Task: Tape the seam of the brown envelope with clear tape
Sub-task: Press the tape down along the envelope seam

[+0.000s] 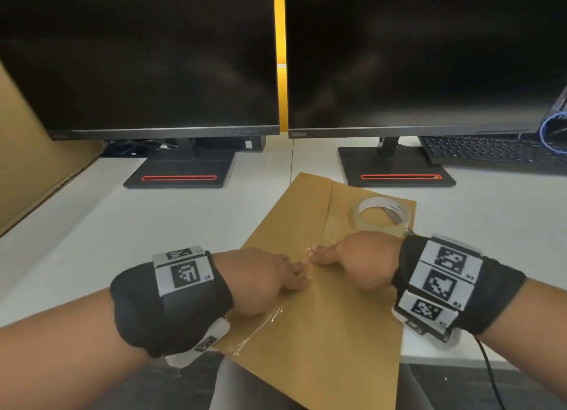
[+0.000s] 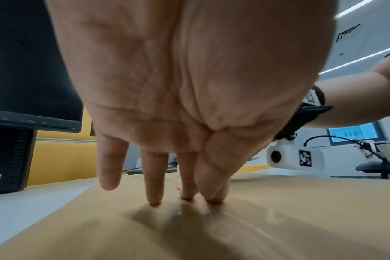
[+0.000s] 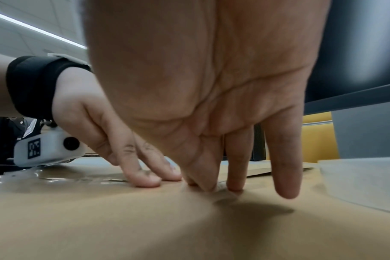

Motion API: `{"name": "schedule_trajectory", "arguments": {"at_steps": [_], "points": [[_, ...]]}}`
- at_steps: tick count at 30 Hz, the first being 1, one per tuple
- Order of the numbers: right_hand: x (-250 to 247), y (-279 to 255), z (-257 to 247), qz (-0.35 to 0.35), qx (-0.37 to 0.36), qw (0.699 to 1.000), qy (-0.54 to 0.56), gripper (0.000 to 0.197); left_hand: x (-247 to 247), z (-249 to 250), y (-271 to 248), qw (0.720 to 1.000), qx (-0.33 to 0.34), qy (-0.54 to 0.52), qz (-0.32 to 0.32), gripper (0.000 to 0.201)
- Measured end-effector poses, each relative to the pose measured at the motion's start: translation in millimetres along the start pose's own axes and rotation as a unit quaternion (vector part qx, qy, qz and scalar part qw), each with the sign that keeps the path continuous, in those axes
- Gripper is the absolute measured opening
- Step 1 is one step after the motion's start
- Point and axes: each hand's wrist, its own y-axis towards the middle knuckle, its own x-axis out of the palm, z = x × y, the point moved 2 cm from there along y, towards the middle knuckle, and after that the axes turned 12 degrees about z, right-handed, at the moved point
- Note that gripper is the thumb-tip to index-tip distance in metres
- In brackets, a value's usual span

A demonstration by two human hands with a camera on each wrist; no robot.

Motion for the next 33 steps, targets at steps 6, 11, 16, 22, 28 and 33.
{"name": "schedule_trajectory", "arguments": {"at_steps": [6,11,16,22,28,33], "points": [[6.9,0.7,-6.8,0.034,0.036,0.999,-0.021,0.052,5.6,6.2,-23.7,1.000,-0.003,0.002,0.005,0.063],[9.2,1.2,-3.0,0.054,0.021,0.998,-0.020,0.065,16.8,6.6,-39.0,1.000,-0.008,0.012,0.006,0.065],[14.1,6.0,-5.5,0.067,0.036,0.997,-0.029,0.060,22.9,13.8,-49.5,0.999,-0.019,0.021,0.017,0.063],[17.5,9.6,-4.7,0.084,0.050,0.995,-0.029,0.058,28.4,17.6,-74.5,0.999,-0.020,0.007,0.028,0.066],[20.8,10.6,-5.1,0.080,0.051,0.995,0.022,0.051,35.7,18.0,-94.8,0.999,-0.028,-0.017,0.028,0.076],[18.0,6.4,-7.9,0.080,0.072,0.990,0.093,0.046,36.7,21.9,-101.4,0.999,-0.025,0.028,0.020,0.074]]}}
